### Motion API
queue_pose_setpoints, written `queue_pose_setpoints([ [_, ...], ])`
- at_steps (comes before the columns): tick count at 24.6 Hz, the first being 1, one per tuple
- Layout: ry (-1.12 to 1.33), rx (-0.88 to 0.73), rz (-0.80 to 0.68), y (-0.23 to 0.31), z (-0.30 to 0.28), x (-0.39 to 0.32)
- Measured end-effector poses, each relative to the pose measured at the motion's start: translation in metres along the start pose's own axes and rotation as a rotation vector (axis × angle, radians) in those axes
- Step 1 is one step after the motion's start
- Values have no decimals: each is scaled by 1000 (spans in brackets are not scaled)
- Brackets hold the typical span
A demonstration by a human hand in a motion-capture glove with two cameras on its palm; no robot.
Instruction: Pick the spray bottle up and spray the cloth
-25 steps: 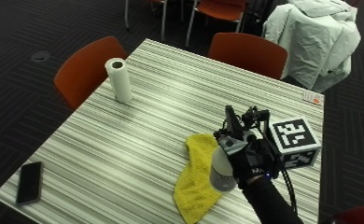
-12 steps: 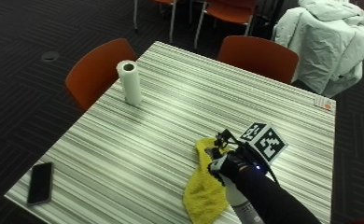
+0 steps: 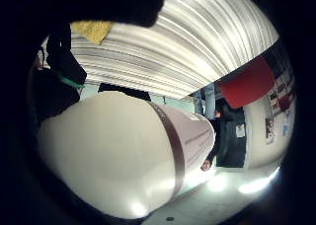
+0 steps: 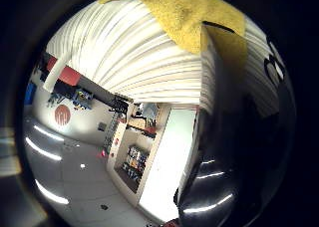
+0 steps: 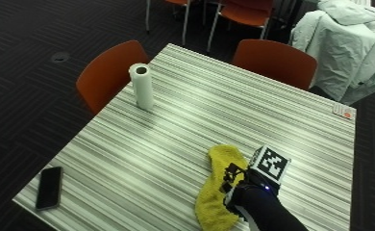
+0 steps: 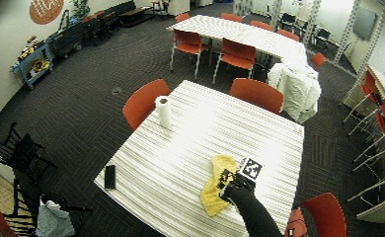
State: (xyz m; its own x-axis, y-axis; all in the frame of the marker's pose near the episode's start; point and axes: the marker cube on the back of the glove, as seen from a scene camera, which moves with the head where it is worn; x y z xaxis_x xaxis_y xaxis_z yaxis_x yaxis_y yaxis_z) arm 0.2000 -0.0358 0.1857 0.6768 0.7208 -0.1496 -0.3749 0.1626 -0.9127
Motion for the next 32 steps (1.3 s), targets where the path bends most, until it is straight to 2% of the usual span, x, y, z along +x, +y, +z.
queue_pose_setpoints([
  [5,-52,9,-101,9,-9,-8],
  [12,-118,73,-344,40,-22,-12],
  [17,-269,207,-591,74,-37,-10],
  [25,-489,506,-1079,113,-39,11],
  [28,-532,570,-1127,112,-34,21],
  [32,-536,579,-1098,104,-24,26],
])
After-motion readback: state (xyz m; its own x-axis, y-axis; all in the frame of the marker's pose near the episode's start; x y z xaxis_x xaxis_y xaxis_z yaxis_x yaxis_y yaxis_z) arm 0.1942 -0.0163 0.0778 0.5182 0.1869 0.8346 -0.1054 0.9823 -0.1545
